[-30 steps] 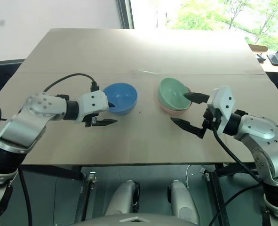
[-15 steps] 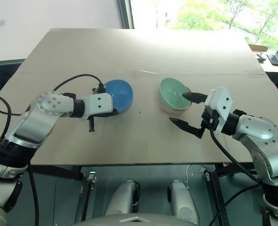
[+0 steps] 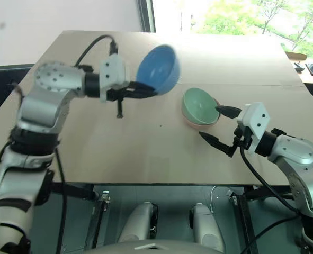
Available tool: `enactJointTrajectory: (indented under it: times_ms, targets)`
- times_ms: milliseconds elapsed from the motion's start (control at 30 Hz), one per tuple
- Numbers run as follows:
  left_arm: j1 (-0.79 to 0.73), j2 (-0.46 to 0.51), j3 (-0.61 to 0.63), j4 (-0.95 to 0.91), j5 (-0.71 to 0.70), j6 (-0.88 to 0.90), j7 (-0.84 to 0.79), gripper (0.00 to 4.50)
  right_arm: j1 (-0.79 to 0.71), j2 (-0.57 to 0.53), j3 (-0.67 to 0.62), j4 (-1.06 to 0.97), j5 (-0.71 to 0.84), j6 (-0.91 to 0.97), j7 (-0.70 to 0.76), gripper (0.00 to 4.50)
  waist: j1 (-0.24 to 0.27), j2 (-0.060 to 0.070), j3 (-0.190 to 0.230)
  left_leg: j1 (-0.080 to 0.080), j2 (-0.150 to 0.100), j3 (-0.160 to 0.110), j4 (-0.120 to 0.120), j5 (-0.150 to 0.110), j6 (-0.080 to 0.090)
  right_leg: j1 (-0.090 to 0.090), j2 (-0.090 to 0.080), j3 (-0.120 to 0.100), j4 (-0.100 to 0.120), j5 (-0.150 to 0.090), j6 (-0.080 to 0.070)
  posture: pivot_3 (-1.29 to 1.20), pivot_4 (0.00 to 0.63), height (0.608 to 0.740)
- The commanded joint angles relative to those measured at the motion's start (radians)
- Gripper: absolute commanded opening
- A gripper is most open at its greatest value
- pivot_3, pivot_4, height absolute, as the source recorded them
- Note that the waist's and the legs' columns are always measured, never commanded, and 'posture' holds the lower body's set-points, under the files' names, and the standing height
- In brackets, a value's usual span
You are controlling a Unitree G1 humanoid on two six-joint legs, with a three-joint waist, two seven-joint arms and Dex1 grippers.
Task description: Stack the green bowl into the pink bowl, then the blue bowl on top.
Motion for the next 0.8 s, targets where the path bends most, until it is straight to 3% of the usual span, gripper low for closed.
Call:
enactJointTrajectory:
  times_ms: [33,200,800]
  targets:
    - [-0.153,-0.093,-0.061,0.180,0.027,-0.072,-0.089,0.14,0.048,-0.009,-0.058,-0.065,-0.012,-0.017,-0.035,4.50,0.002,0.000,0.000,0.000,0.000,0.000,0.000,0.000,0.000,0.000,0.000,0.000,0.000,0.000,0.000,0.00,0.150,0.740]
    - [-0.232,-0.194,-0.140,0.402,0.114,-0.212,-0.152,0.14,0.080,0.001,-0.066,-0.101,-0.016,-0.017,-0.074,4.50,-0.009,0.000,0.000,0.001,0.000,0.000,0.000,0.000,0.000,0.001,0.000,0.000,-0.001,0.000,0.000,0.00,0.150,0.740]
    - [-0.320,-0.269,-0.121,0.655,0.159,-0.431,-0.236,0.14,0.128,-0.018,-0.105,-0.162,0.004,0.011,-0.121,4.50,-0.013,0.000,0.000,-0.001,0.000,-0.001,0.000,0.000,0.000,0.000,0.001,0.000,0.000,0.000,0.000,0.00,0.150,0.740]
